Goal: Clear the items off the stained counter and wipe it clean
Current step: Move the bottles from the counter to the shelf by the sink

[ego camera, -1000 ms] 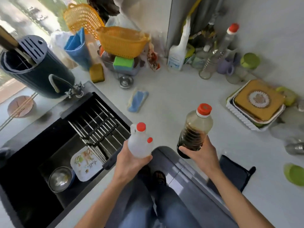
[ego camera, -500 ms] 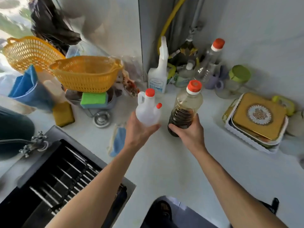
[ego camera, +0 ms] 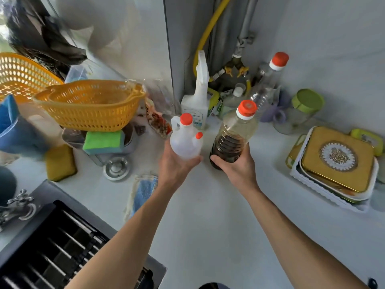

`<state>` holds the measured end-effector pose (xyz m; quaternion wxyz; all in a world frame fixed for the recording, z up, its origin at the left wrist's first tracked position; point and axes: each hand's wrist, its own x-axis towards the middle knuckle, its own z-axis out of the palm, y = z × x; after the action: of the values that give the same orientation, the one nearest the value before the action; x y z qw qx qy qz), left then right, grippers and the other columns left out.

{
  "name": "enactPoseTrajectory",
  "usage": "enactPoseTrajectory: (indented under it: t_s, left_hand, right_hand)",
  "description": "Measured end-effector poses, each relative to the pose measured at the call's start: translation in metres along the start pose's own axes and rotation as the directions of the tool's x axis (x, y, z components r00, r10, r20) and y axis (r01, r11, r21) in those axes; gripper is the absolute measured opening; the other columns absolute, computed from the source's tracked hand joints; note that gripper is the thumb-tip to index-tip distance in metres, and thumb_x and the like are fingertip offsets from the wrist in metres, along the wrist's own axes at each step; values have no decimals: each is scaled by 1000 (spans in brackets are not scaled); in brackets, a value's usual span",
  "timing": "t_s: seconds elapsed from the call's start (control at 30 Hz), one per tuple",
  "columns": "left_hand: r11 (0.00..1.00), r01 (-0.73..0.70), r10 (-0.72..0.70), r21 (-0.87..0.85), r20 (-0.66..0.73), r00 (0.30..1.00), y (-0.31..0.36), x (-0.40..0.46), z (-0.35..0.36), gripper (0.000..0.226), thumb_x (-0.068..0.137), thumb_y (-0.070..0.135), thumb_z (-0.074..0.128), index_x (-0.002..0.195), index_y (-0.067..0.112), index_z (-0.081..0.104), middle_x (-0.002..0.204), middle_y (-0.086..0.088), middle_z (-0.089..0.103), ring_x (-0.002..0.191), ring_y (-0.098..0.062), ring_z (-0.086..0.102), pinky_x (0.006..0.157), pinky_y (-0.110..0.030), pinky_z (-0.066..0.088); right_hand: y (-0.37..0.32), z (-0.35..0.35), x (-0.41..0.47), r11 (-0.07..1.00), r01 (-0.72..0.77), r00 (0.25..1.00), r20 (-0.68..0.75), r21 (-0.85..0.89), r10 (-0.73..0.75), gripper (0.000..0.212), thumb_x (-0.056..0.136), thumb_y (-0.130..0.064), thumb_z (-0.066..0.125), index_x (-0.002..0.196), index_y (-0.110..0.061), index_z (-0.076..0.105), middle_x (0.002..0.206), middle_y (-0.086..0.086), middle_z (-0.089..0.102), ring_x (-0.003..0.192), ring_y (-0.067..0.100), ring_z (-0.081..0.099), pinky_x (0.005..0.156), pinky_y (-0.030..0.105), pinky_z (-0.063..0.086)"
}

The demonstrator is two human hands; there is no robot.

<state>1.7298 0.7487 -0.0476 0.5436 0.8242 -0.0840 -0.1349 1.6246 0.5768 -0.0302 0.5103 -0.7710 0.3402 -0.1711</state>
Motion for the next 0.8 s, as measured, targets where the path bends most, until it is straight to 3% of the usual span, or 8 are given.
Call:
enactPoseTrajectory:
  t_s: [0.17, 0.27, 0.33, 0.37, 0.43, 0.6, 0.7, 0.8]
  left_hand:
    - [1000, 6, -5, -22, 43, 999, 6, -2, 1, 113, 57, 50, 96, 150, 42, 33, 123, 37, 51, 115, -2, 57, 81, -12, 43]
    - [1000, 25, -25, 0, 84, 996, 7, -21, -10, 112, 66, 38, 97, 157, 41, 31, 135, 38, 51, 122, 14, 53, 90, -4, 48]
    - [992, 88, -94, 86, 68, 993, 5, -46, -20, 101, 78, 33, 91, 160, 34, 33, 148, 23, 52, 130, 7, 51, 108, -20, 51]
    - [983, 135, -143, 121, 57, 988, 5, -62, -25, 93, 83, 32, 87, 160, 31, 35, 153, 12, 52, 135, -4, 51, 112, -34, 51]
    - [978, 164, -175, 133, 79, 981, 5, -98, -36, 72, 91, 29, 81, 153, 27, 45, 145, 4, 60, 129, -13, 59, 106, -41, 56]
    - [959, 202, -251, 197, 268, 930, 2, -202, -68, 22, 96, 24, 74, 110, 41, 72, 98, 20, 78, 90, 1, 74, 86, -27, 58]
    - [928, 214, -324, 307, 376, 868, -12, -263, -84, 15, 95, 34, 70, 103, 46, 73, 95, 25, 77, 89, 6, 74, 82, -19, 53]
    - [910, 195, -357, 365, 454, 817, -28, -316, -94, 14, 96, 31, 70, 102, 43, 75, 95, 25, 78, 89, 6, 74, 84, -18, 53]
  right_hand:
    - [-5, -3, 6, 999, -39, 997, 71, 8, 38, 81, 63, -45, 94, 129, -41, 45, 114, -30, 65, 104, -20, 58, 78, -1, 42]
    - [-9, -12, -3, 998, -68, 988, 136, -13, 69, 100, 65, -36, 95, 146, -31, 36, 129, -23, 61, 114, -8, 58, 90, 3, 42]
    - [-8, -22, -21, 996, -84, 983, 158, -42, 90, 109, 71, -26, 94, 157, -23, 28, 145, -11, 53, 129, -1, 51, 105, 9, 41]
    - [-8, -29, -35, 991, -112, 980, 156, -74, 122, 106, 76, -23, 91, 160, -19, 26, 152, -5, 49, 135, 5, 48, 112, 19, 40]
    - [-5, -47, -71, 979, -171, 966, 178, -112, 190, 88, 86, -21, 83, 158, -18, 33, 151, 0, 50, 137, 15, 49, 114, 33, 42]
    - [15, -103, -190, 957, -248, 910, 301, -152, 284, 31, 95, -17, 71, 123, -28, 67, 117, -13, 72, 103, 6, 69, 96, 26, 54]
    - [29, -136, -255, 916, -317, 821, 414, -245, 394, 19, 97, -22, 68, 112, -35, 71, 102, -11, 74, 91, 0, 70, 91, 23, 56]
    - [47, -166, -311, 868, -374, 762, 425, -327, 489, 14, 98, -26, 67, 110, -31, 73, 101, -11, 75, 92, 3, 72, 92, 28, 57]
